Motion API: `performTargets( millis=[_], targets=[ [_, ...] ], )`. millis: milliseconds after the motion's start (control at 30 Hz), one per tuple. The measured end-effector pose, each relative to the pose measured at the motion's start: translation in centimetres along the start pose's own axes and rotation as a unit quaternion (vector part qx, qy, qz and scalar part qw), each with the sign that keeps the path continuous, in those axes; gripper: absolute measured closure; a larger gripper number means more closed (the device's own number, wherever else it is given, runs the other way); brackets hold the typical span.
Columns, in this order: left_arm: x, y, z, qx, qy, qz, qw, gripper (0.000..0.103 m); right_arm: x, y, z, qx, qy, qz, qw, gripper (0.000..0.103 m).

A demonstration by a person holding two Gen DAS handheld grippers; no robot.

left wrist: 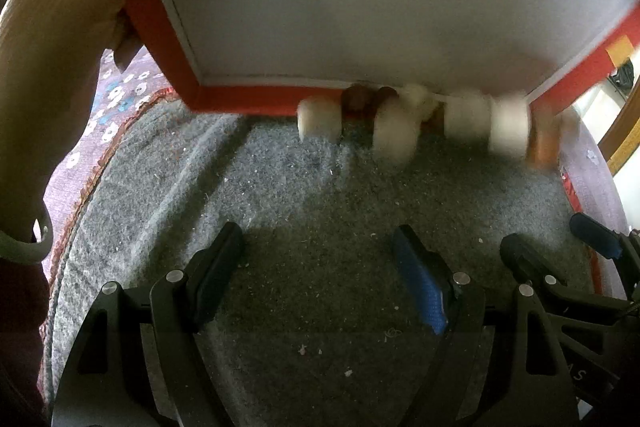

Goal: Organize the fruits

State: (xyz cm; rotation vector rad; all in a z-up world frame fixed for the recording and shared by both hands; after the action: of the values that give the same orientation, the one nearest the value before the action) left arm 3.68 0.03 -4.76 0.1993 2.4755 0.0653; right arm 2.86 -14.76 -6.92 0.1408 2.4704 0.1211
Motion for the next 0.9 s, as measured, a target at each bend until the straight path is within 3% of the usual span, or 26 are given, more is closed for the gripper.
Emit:
performTargets(
  millis=[900],
  targets=[
    [0.25, 0.17, 0.25, 0.0, 0.0, 0.0, 1.0, 0.025, -0.02, -0.26, 0.18, 0.0, 0.0, 0.0, 1.0, 0.014]
  ],
)
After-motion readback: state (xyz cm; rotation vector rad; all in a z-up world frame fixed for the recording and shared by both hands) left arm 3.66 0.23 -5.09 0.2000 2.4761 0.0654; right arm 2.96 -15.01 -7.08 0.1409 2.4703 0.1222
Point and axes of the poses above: each gripper's, at about its wrist camera, not at the fingertips, and z roughly the way its jaws point, y to its left, x to its underside, the point moved 6 cm from there along z, roughly the way its jaws point, and after that the axes turned 10 degrees about z, right-handed, at the moved point
